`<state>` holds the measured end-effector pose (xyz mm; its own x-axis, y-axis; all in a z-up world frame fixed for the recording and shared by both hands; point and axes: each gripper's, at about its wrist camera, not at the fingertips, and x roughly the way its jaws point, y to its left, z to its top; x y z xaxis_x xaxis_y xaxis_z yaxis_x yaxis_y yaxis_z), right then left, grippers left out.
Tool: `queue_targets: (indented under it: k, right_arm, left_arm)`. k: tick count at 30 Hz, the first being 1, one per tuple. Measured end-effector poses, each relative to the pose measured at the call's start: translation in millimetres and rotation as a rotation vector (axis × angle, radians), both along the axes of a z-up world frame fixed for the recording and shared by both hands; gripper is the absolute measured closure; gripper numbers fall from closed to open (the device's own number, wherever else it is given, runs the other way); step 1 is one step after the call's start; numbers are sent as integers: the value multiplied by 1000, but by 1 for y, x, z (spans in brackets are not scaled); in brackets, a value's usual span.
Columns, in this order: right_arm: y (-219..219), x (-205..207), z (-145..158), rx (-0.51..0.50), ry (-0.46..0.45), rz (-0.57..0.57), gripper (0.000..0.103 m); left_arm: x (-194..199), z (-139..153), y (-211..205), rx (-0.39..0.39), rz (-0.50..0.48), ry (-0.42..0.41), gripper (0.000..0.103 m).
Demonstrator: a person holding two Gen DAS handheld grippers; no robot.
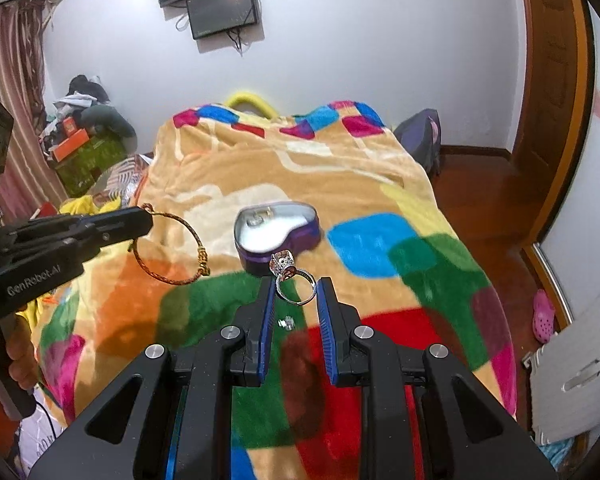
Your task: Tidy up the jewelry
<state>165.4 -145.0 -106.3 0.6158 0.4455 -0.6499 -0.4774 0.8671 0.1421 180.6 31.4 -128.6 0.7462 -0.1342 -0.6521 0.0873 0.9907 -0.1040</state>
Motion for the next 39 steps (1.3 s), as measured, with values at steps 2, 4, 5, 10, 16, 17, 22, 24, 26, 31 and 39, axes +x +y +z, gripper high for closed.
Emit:
queue_targets:
  k: [2, 4, 5, 10, 16, 17, 22, 24, 26, 31, 39]
  right_arm:
    - [3, 3, 4, 6, -10, 2, 84]
    - [7, 8, 6, 12, -18, 5, 84]
    - [9, 10, 7, 13, -21, 6, 84]
    - [16, 21, 8, 21, -24, 11, 84]
    - [25, 36, 5, 45, -11, 18, 84]
    - [27, 38, 4, 45, -9, 19, 84]
    - [34, 49, -1, 41, 0, 30, 84]
    - [35, 53, -3, 40, 5, 32, 84]
    - [35, 57, -5, 39, 10, 34, 84]
    - [37, 68, -11, 37, 25, 41, 84]
    - [49, 83, -20, 5, 47, 76, 84]
  left_arm:
    - [5, 1, 2, -1, 3, -6, 97]
    - [9, 2, 4, 0, 5, -11, 97]
    - [12, 2, 6, 1, 6, -14, 97]
    - [24, 2, 10, -4, 16, -27, 97]
    - [43, -5, 15, -18, 26, -18, 97]
    - [46, -6, 16, -19, 27, -16, 97]
    - [63, -16, 19, -27, 30, -1, 97]
    - [70, -21, 19, -30, 30, 8, 97]
    - [76, -24, 19, -31, 29, 15, 97]
    - [91, -39, 16, -36, 23, 44, 97]
    - [115, -58, 17, -51, 8, 87, 97]
